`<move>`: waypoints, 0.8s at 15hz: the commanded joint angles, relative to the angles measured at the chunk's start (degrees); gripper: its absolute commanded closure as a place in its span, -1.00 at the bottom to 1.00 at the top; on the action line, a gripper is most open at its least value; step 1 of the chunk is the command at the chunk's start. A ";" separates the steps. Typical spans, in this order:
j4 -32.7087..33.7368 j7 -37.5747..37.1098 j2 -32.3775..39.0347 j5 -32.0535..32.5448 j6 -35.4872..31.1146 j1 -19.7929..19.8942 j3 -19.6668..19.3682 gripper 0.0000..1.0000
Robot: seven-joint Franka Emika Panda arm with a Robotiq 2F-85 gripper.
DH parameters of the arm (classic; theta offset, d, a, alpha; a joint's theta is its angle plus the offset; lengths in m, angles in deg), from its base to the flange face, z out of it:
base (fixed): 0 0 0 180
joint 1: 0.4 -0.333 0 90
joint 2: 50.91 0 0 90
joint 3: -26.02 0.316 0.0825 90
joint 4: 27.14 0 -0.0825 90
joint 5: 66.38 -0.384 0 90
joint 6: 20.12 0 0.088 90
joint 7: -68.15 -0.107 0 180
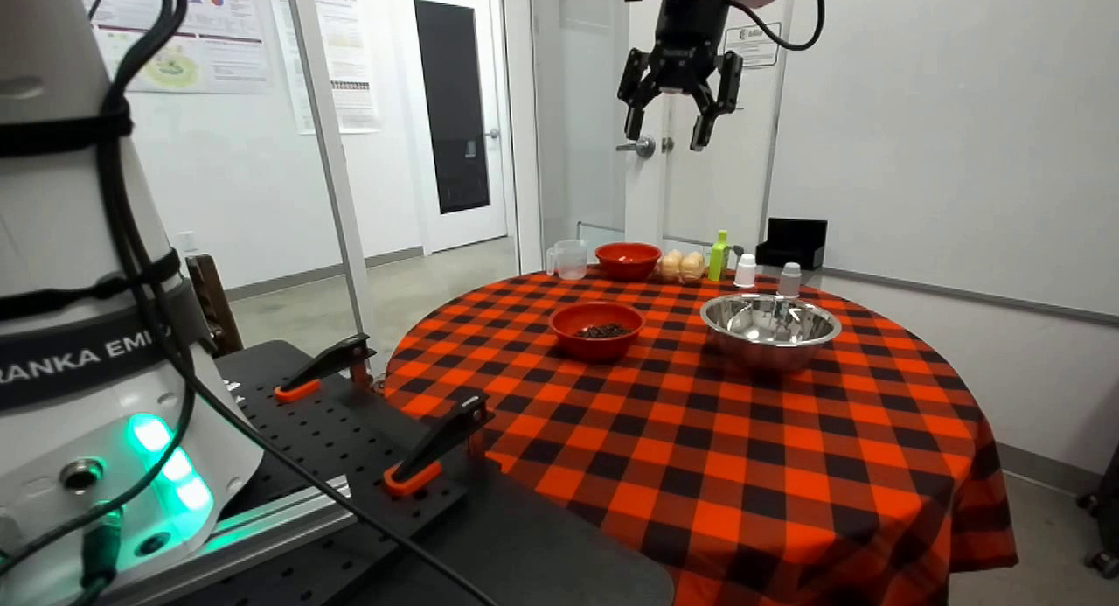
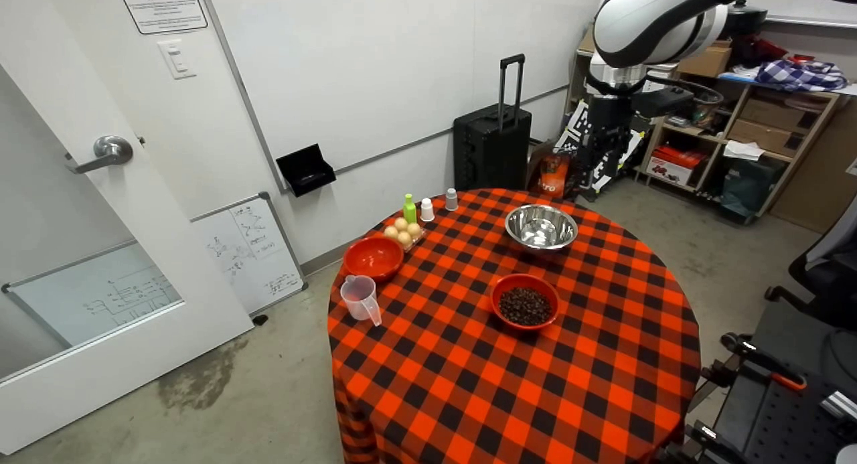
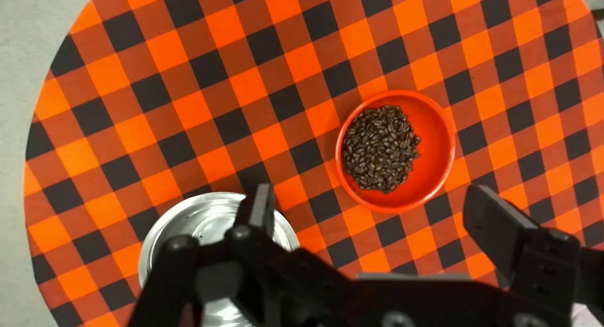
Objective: Pour the contents in the silver bowl into the red bowl
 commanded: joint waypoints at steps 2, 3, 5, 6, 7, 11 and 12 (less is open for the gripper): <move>-5.91 2.44 -4.70 0.02 -2.81 -1.40 -1.03 -1.00; -7.71 2.56 -6.22 0.05 -3.22 -1.56 -1.15 -1.00; -7.57 2.53 -6.32 0.03 -3.17 -1.58 -1.17 -1.00; -7.27 2.53 -5.92 0.02 -3.17 -1.54 -1.22 -1.00; -7.05 2.54 -5.51 0.01 -3.17 -1.50 -1.25 -1.00; -6.78 2.54 -5.07 0.01 -3.17 -1.48 -1.23 -1.00; -6.75 2.54 -5.06 0.01 -3.17 -1.49 -1.22 -1.00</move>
